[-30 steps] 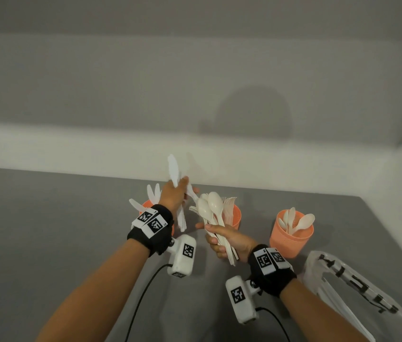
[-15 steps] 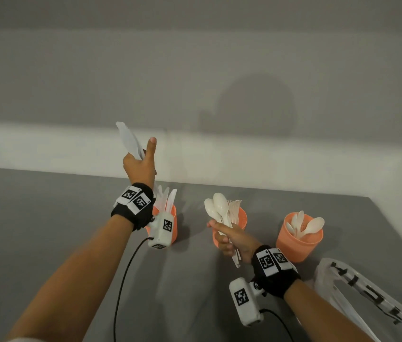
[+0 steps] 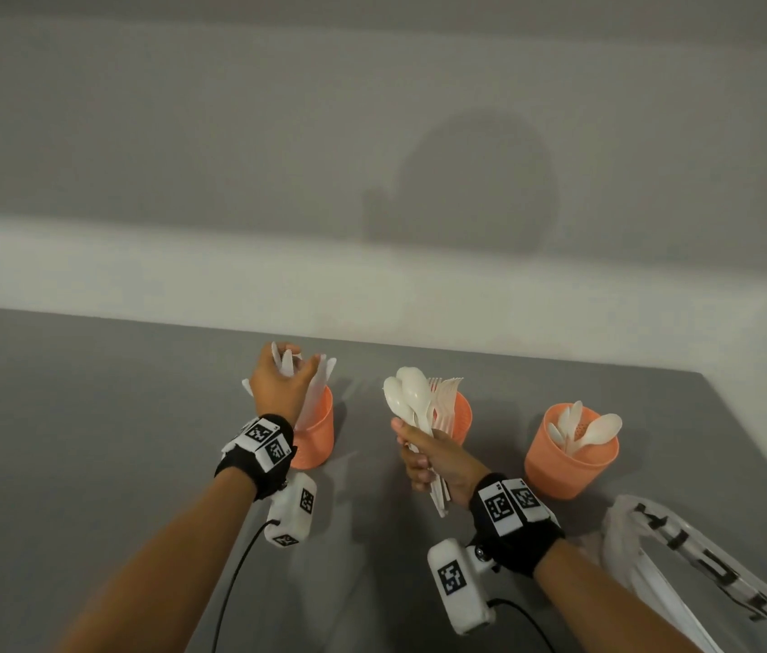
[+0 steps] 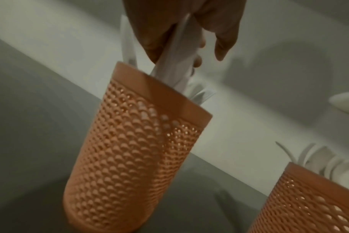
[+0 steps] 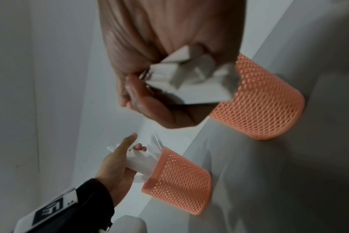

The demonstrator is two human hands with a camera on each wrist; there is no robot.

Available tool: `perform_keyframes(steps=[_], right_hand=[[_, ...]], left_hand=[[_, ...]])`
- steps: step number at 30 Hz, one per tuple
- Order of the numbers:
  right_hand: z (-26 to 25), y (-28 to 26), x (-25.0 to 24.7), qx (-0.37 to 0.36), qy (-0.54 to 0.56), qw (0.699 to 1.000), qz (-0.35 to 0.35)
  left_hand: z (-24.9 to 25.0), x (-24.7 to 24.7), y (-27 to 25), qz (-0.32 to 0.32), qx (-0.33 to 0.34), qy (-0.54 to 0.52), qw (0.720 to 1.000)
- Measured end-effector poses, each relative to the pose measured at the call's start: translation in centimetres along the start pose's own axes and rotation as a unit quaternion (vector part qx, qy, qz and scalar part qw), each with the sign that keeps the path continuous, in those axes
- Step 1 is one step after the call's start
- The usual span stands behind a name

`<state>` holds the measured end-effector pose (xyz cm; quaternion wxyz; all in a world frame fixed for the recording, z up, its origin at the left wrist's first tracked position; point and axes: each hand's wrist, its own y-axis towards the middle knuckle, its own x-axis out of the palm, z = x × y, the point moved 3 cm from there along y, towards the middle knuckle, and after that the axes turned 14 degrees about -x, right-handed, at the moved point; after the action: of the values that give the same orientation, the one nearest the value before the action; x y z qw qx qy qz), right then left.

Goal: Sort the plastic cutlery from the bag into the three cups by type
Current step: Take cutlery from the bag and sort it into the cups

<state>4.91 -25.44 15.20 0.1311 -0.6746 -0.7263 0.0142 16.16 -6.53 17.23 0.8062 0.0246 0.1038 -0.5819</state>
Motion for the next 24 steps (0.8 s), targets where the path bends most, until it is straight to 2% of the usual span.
perform_keyframes(steps=[2,5,6,8,10,12,14,16,18,20,22,24], right_hand=[[0.0,0.0,0.2,0.003,0.006,1.000,-0.010],[0.0,-0.1,0.5,0.003,0.027,0.999,-0.025],[0.0,-0.1,0.6,0.001,0.037,0.999,-0.030],[-0.1,-0.2,0.9,-0.006,0.066,0.997,-0.044],[-0.4,-0.4,1.2,-0.007,0.104,0.993,-0.058],[-0.6,-0.6,1.5,-0.001,0.142,0.987,-0.076],[-0.8,-0.9,2.0,0.005,0.155,0.982,-0.107],[-0.8,-1.3,2.6,0.022,0.144,0.978,-0.146],[-0.8,-1.7,3.0,0.045,0.121,0.978,-0.161],[-0.9,-1.8,2.7,0.047,0.080,0.988,-0.127],[-1.2,-1.6,2.2,-0.002,0.012,0.998,-0.061],[-1.3,-1.2,2.0,-0.051,-0.050,0.997,-0.012]], left_hand=[[0.9,-0.1,-0.4,0.024,0.050,0.041,0.998],[3.0,-0.2,-1.8,0.074,0.176,0.066,0.979],[3.8,-0.1,-2.8,0.069,0.205,0.049,0.975],[4.8,0.4,-4.7,0.024,0.199,-0.009,0.980],[4.6,1.4,-6.3,-0.069,0.116,-0.059,0.989],[3.3,3.0,-7.3,-0.199,-0.006,-0.062,0.978],[1.9,4.5,-8.6,-0.338,-0.131,-0.074,0.929],[1.4,5.3,-10.2,-0.424,-0.212,-0.134,0.870],[1.6,5.7,-10.9,-0.427,-0.240,-0.149,0.859],[2.3,6.0,-11.1,-0.391,-0.211,-0.112,0.889],[3.1,6.2,-10.9,-0.308,-0.162,-0.060,0.935],[3.7,6.2,-10.7,-0.245,-0.141,-0.049,0.958]])
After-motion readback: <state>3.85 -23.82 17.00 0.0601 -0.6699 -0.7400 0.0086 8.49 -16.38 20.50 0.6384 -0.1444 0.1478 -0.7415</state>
